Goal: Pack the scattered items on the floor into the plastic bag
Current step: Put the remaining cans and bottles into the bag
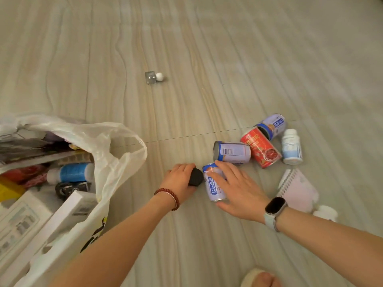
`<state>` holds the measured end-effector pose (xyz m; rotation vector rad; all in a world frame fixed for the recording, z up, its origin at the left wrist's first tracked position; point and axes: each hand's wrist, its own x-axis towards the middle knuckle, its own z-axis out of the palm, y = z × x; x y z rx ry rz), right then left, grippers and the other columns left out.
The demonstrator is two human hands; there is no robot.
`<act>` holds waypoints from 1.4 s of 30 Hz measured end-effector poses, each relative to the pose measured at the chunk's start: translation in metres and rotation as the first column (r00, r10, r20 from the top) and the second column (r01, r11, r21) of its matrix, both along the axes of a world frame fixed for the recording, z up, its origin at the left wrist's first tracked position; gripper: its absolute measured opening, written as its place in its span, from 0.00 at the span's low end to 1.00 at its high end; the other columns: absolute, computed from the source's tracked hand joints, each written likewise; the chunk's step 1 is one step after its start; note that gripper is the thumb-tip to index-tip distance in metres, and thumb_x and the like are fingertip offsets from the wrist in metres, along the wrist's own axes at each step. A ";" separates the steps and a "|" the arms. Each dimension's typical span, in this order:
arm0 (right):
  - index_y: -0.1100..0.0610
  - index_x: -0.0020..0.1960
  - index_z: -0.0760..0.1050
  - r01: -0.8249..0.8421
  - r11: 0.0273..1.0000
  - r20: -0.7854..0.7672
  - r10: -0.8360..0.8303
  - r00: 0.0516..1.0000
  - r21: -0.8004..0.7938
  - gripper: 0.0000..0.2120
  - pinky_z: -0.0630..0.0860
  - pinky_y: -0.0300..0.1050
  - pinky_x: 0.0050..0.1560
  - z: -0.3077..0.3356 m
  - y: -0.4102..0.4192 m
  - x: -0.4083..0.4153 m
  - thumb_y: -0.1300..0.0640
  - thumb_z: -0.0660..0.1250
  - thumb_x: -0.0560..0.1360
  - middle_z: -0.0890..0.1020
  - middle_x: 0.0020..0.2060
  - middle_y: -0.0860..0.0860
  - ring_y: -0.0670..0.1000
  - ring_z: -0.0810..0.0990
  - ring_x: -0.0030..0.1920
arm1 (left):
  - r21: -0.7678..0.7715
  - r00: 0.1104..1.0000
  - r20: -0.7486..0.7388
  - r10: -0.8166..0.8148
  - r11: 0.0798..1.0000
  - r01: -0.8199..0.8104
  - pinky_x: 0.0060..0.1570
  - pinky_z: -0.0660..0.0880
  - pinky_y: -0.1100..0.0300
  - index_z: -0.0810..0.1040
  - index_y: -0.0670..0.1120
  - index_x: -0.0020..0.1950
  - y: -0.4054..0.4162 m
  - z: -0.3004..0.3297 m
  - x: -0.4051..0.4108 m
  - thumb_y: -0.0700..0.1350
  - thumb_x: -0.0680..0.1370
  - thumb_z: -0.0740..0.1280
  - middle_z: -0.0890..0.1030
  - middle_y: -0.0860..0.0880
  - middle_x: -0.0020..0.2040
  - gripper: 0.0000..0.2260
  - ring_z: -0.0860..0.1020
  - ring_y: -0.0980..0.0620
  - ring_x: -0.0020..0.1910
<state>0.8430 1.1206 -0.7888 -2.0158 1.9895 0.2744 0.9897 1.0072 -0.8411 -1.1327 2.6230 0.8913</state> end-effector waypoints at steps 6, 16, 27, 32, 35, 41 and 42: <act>0.53 0.50 0.74 -0.263 0.963 -0.103 0.257 0.961 -0.050 0.26 0.78 0.46 0.40 -0.003 -0.030 0.003 0.42 0.70 0.56 0.78 0.53 0.57 0.56 0.77 0.49 | -0.278 0.988 -0.125 -0.096 0.959 0.058 0.50 0.71 0.57 0.71 0.48 0.59 0.011 0.047 0.057 0.50 0.69 0.67 0.78 0.50 0.53 0.20 0.76 0.48 0.53; 0.49 0.62 0.69 -0.024 0.969 0.495 0.148 0.856 -0.247 0.38 0.56 0.29 0.58 0.056 -0.094 0.088 0.31 0.59 0.56 0.68 0.58 0.48 0.46 0.60 0.59 | -0.375 0.875 -0.262 0.407 0.792 -0.481 0.53 0.71 0.53 0.72 0.46 0.60 -0.012 0.129 0.189 0.57 0.68 0.64 0.79 0.46 0.54 0.25 0.75 0.46 0.53; 0.53 0.63 0.69 -0.364 0.871 0.168 0.434 0.885 -0.330 0.30 0.63 0.51 0.60 0.056 -0.173 0.204 0.38 0.64 0.66 0.70 0.59 0.57 0.58 0.65 0.60 | -0.601 0.824 0.124 0.552 0.703 -0.380 0.48 0.72 0.48 0.79 0.45 0.55 -0.049 0.096 0.241 0.43 0.64 0.76 0.82 0.44 0.50 0.21 0.76 0.39 0.49; 0.51 0.62 0.69 -0.377 0.868 0.191 0.450 0.872 -0.323 0.30 0.63 0.51 0.59 0.050 -0.192 0.196 0.37 0.65 0.65 0.71 0.58 0.55 0.58 0.65 0.60 | -0.556 0.823 -0.062 0.565 0.665 -0.498 0.51 0.71 0.47 0.77 0.46 0.57 -0.039 0.097 0.230 0.45 0.73 0.67 0.81 0.45 0.52 0.13 0.77 0.41 0.53; 0.52 0.64 0.69 -0.400 0.834 0.259 0.511 0.819 -0.380 0.31 0.65 0.51 0.61 0.051 -0.192 0.203 0.39 0.68 0.65 0.70 0.60 0.57 0.58 0.66 0.61 | -0.514 0.788 -0.143 0.599 0.635 -0.576 0.46 0.73 0.51 0.80 0.46 0.49 -0.028 0.105 0.229 0.49 0.73 0.60 0.83 0.46 0.46 0.13 0.79 0.43 0.47; 0.54 0.67 0.65 -0.321 0.836 0.375 0.499 0.781 -0.444 0.35 0.65 0.50 0.65 0.057 -0.190 0.225 0.38 0.68 0.66 0.68 0.64 0.58 0.58 0.63 0.64 | -0.620 0.782 -0.137 0.609 0.563 -0.547 0.48 0.71 0.48 0.79 0.46 0.50 -0.001 0.117 0.250 0.51 0.72 0.55 0.82 0.45 0.49 0.16 0.78 0.42 0.50; 0.54 0.67 0.65 -0.296 0.843 0.393 0.484 0.782 -0.449 0.36 0.65 0.50 0.66 0.058 -0.190 0.231 0.37 0.68 0.66 0.68 0.64 0.58 0.57 0.63 0.64 | -0.641 0.765 -0.126 0.632 0.537 -0.548 0.50 0.70 0.47 0.77 0.46 0.53 -0.002 0.116 0.255 0.51 0.72 0.55 0.80 0.44 0.53 0.17 0.76 0.41 0.53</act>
